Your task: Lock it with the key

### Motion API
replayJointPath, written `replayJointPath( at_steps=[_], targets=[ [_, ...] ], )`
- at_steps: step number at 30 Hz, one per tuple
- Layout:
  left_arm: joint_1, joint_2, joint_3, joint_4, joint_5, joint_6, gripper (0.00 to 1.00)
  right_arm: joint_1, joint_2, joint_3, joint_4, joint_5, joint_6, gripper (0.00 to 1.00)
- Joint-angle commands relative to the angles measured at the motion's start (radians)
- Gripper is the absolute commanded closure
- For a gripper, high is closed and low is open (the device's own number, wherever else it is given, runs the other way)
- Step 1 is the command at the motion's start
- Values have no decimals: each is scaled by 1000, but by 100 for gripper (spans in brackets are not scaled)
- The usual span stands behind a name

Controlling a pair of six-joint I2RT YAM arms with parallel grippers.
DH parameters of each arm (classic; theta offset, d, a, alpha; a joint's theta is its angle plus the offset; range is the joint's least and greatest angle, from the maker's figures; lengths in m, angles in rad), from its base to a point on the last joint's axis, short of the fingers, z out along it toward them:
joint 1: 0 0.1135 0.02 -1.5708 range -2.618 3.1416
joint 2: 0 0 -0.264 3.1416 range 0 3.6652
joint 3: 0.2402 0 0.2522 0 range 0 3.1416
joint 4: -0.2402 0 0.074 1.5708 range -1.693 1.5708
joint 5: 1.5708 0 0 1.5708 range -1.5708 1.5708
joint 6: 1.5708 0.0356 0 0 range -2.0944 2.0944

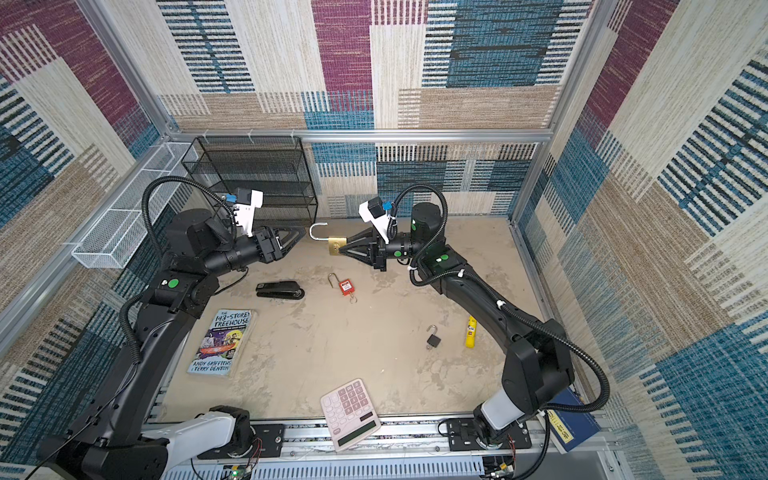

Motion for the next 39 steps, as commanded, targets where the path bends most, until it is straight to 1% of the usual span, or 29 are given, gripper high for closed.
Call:
replayJointPath(
  at_steps=[1,10,14,18,23,26,29,33,36,39],
  targets=[
    [-3,14,15,-25,22,27,42,15,-14,-3,25,-25,-63,100],
    [-3,43,46,-76,26,50,43,38,-31,-19,48,-14,-110,100],
    [-3,38,59,-117,29,63,44,39,-32,-17,80,-2,-97,100],
    [-2,41,73,-153,55,64,44,39,-25,9,70,3,-103,100],
    [0,73,102,-202,79,64,44,39,-26,9,99,5,-85,100],
    [1,76,112,-204,82,75,44,38,-32,12,100,9,-76,100],
    [23,58,91,-145,91,72,43,35,-36,15,105,7,-50,100],
    [75,30,35,58,193,-26,42,22,-47,20,119,-11,0,100],
    [96,21,30,128,239,-34,42,8,-61,17,126,-17,29,100],
    [98,21,24,195,297,-32,42,-6,-73,10,144,-23,62,100]
  ],
)
